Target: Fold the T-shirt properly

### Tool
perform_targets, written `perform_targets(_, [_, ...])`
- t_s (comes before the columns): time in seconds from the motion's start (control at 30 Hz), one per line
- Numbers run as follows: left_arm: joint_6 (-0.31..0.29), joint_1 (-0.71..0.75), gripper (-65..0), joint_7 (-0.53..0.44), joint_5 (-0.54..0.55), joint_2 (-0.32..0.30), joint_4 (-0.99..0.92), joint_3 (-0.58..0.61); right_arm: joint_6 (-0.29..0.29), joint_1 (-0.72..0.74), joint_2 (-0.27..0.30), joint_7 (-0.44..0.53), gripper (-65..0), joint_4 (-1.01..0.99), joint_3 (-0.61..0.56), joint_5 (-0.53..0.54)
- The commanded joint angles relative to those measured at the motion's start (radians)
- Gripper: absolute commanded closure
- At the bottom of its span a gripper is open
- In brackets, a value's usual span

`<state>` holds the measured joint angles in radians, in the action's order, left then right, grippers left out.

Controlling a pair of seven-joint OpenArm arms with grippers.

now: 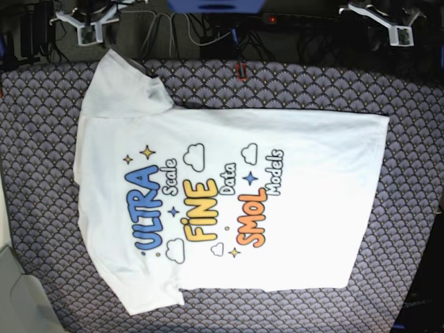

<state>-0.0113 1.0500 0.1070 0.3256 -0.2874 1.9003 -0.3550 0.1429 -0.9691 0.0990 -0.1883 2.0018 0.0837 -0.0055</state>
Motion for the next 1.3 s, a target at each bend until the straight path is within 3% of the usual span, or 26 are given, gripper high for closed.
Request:
perform_targets(0.0, [-0.005,-0.001,-20.5,-0.019,0.005,-0.006,0.017,-0.014,0.044,0.008,0.002,0.002,-17.3,0.015,0.003,0.002])
perform_targets(0.07, [-0.005,-0.032,-27.1,-0.019,0.002,-0.006,0.014,-0.02,0.117,0.058,0.002,-0.041,-21.6,0.015,0.004,0.002])
perform_targets(0.13, [-0.005,-0.06,-28.2,-0.019,0.004,-0.006,0.008,-0.02,0.162,0.106,0.0,-0.086,-23.8,0.012,0.006,0.002])
perform_targets(0.5, [-0.002,-0.113,-28.4,-0.019,0.008,-0.003,0.005,-0.013,0.177,0.306,0.002,-0.253,-24.7,-0.005,0.118,0.002])
perform_targets(0.63, [0.0,-0.13,-28.4,-0.019,0.008,-0.003,0.003,-0.013,0.301,0.373,-0.006,-0.276,-24.7,-0.075,0.221,0.002])
perform_targets(0.8, [0.001,-0.136,-28.4,-0.017,0.008,-0.002,0.003,-0.013,0.393,0.418,-0.028,-0.28,-24.5,-0.155,0.308,0.002])
perform_targets(0.97, [-0.005,-0.188,-28.2,0.15,0.008,-0.002,0.009,-0.017,0.401,0.427,-0.023,-0.276,-24.5,-0.212,0.328,0.002])
perform_targets(1.07, [-0.006,-0.23,-28.2,0.239,0.007,0.029,0.012,-0.022,0.403,0.431,-0.023,-0.276,-24.5,-0.227,0.327,0.002])
perform_targets(1.27, [-0.006,-0.251,-28.1,0.274,0.004,0.052,0.015,-0.022,0.403,0.424,-0.038,-0.276,-24.5,-0.247,0.313,0.003])
